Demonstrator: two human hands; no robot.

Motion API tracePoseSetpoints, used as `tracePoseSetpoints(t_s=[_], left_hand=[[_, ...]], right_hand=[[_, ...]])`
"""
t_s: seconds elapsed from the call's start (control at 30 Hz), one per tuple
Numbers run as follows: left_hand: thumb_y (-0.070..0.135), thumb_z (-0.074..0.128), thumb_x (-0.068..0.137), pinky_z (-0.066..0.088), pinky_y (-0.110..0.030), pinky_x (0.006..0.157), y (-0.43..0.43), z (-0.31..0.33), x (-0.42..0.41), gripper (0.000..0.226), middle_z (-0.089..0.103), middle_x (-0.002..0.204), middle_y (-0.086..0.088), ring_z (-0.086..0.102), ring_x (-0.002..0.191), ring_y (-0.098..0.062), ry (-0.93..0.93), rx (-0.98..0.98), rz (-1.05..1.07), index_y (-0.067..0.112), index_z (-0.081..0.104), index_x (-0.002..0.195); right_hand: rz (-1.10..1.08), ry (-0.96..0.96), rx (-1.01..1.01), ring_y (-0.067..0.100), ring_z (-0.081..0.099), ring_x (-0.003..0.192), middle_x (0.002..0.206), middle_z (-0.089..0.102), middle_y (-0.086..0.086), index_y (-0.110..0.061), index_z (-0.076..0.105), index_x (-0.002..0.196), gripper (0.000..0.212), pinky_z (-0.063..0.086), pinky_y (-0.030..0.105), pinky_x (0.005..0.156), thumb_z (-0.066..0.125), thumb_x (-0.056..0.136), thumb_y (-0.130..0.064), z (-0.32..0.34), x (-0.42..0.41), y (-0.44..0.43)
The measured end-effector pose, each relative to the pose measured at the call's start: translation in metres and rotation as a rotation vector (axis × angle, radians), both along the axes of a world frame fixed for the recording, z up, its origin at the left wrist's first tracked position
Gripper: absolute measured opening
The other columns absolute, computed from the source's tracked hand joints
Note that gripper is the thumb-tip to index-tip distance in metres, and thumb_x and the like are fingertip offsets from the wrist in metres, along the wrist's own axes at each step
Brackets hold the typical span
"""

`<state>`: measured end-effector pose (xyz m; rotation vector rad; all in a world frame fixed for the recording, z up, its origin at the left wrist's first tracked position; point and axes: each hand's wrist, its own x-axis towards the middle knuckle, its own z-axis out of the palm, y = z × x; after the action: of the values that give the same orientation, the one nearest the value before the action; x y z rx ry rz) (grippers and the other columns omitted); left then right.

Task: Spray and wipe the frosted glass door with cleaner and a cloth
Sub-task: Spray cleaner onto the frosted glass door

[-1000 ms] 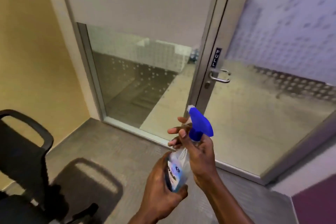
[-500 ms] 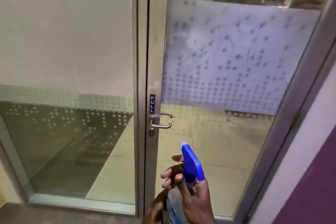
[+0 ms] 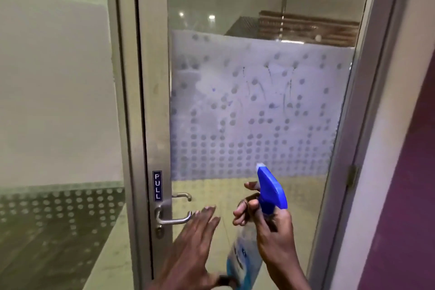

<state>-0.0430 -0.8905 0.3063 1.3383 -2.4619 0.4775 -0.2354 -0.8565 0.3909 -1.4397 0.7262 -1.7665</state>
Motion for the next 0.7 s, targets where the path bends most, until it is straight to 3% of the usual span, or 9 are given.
tracePoseSetpoints(t_s=[0.07, 0.13, 0.2, 0.3, 0.5, 0.6, 0.7], left_hand=[[0.091, 0.076, 0.072, 0.012, -0.038, 0.133, -0.036, 0.025, 0.016, 0.12, 0.053, 0.17, -0.022, 0.053, 0.156, -0.037, 0.07, -0.065, 0.114, 0.003, 0.064, 0.154], [0.068, 0.096, 0.07, 0.007, -0.042, 0.133, -0.078, 0.062, 0.034, 0.125, 0.039, 0.175, -0.032, 0.04, 0.161, -0.049, 0.153, -0.113, 0.184, -0.008, 0.053, 0.16], [0.052, 0.103, 0.07, 0.016, -0.05, 0.136, -0.118, 0.093, 0.048, 0.126, 0.033, 0.175, -0.039, 0.035, 0.162, -0.056, 0.191, -0.175, 0.192, -0.014, 0.046, 0.16], [0.052, 0.102, 0.071, 0.04, -0.064, 0.132, -0.16, 0.123, 0.067, 0.132, 0.024, 0.177, -0.04, 0.028, 0.166, -0.057, 0.132, -0.256, 0.148, -0.015, 0.038, 0.164], [0.053, 0.112, 0.042, 0.051, -0.067, 0.121, -0.223, 0.131, 0.093, 0.154, 0.03, 0.174, -0.042, 0.036, 0.162, -0.058, -0.06, -0.204, 0.129, -0.016, 0.042, 0.161], [0.035, 0.116, 0.03, 0.052, -0.069, 0.12, -0.234, 0.126, 0.099, 0.158, 0.031, 0.174, -0.042, 0.037, 0.161, -0.059, -0.1, -0.172, 0.142, -0.016, 0.042, 0.16], [0.009, 0.107, 0.032, 0.053, -0.07, 0.118, -0.237, 0.124, 0.099, 0.146, 0.03, 0.174, -0.042, 0.039, 0.16, -0.06, -0.116, -0.195, 0.164, -0.017, 0.043, 0.16]], right_hand=[[-0.051, -0.002, 0.004, 0.02, 0.069, 0.063, 0.078, 0.075, 0.011, -0.006, 0.061, 0.124, 0.037, 0.061, 0.025, 0.065, 0.06, 0.094, -0.028, 0.024, 0.003, -0.017], [-0.096, -0.005, -0.001, 0.02, 0.069, 0.064, 0.077, 0.074, 0.009, -0.007, 0.062, 0.123, 0.036, 0.062, 0.026, 0.066, 0.061, 0.094, -0.028, 0.049, 0.012, -0.034], [-0.118, 0.003, -0.024, 0.021, 0.069, 0.065, 0.076, 0.074, 0.009, -0.009, 0.063, 0.123, 0.038, 0.063, 0.029, 0.067, 0.062, 0.093, -0.032, 0.069, 0.022, -0.047], [-0.154, -0.015, -0.048, 0.023, 0.069, 0.066, 0.077, 0.074, 0.008, -0.008, 0.062, 0.126, 0.048, 0.063, 0.031, 0.068, 0.064, 0.091, -0.041, 0.092, 0.033, -0.064], [-0.244, -0.021, -0.056, 0.023, 0.07, 0.067, 0.078, 0.075, 0.008, -0.012, 0.064, 0.125, 0.048, 0.063, 0.034, 0.069, 0.065, 0.092, -0.047, 0.119, 0.041, -0.092], [-0.274, -0.027, -0.062, 0.022, 0.07, 0.065, 0.079, 0.075, 0.009, -0.012, 0.065, 0.124, 0.051, 0.061, 0.026, 0.064, 0.066, 0.091, -0.051, 0.134, 0.039, -0.103], [-0.307, -0.044, -0.066, 0.02, 0.07, 0.063, 0.077, 0.076, 0.007, -0.012, 0.066, 0.12, 0.048, 0.061, 0.027, 0.063, 0.066, 0.092, -0.052, 0.145, 0.035, -0.116]])
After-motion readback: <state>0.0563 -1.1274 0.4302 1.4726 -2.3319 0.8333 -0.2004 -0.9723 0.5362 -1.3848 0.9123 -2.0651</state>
